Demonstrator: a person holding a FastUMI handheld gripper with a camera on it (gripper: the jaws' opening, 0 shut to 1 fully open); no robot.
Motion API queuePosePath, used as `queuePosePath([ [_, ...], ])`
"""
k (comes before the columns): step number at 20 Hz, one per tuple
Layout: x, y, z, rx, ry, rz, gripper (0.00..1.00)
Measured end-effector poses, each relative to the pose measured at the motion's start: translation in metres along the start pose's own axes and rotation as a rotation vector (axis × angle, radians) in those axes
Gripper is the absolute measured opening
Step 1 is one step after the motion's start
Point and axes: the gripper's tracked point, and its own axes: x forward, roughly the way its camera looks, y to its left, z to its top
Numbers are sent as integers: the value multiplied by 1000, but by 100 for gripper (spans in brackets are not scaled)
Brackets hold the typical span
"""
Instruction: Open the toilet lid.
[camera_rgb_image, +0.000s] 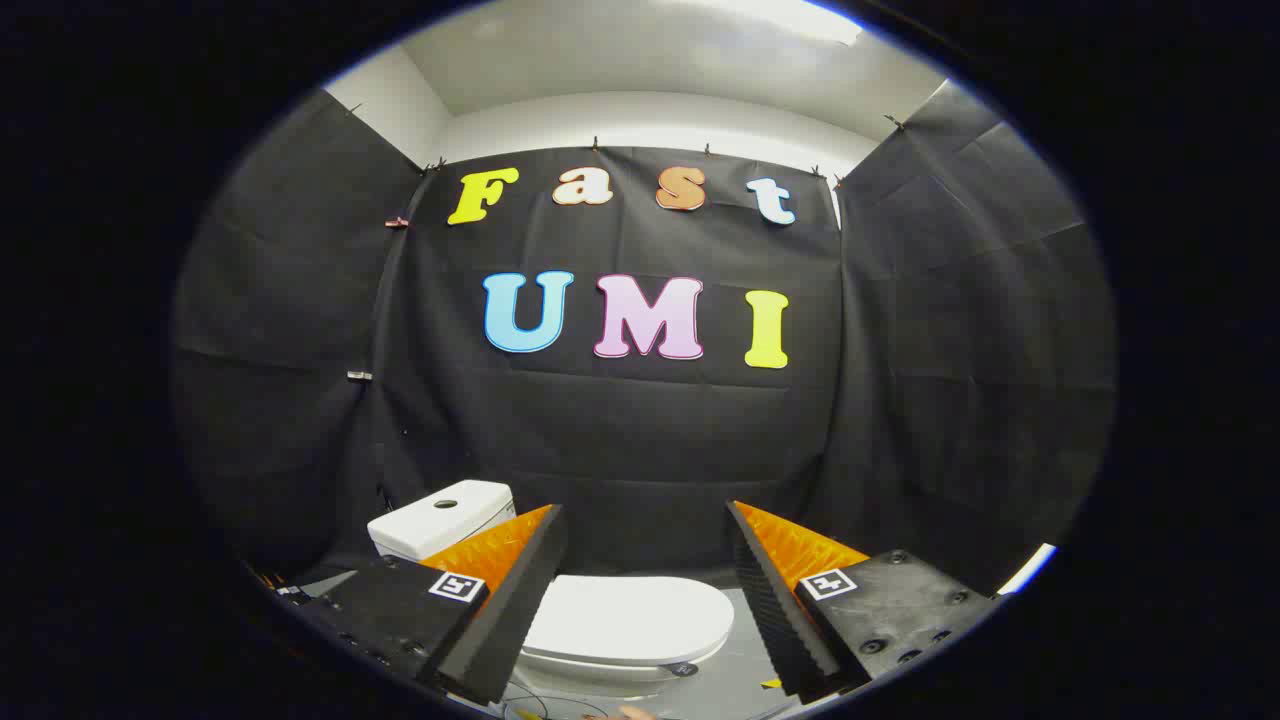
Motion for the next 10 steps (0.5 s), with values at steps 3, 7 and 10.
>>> queuePosePath([
  [3, -1, -3, 0, 17, -1, -4, 98],
  [7, -1, -8, 2, 41, -13, -13, 98],
  [10, 2, -13, -4, 75, 8, -17, 99],
])
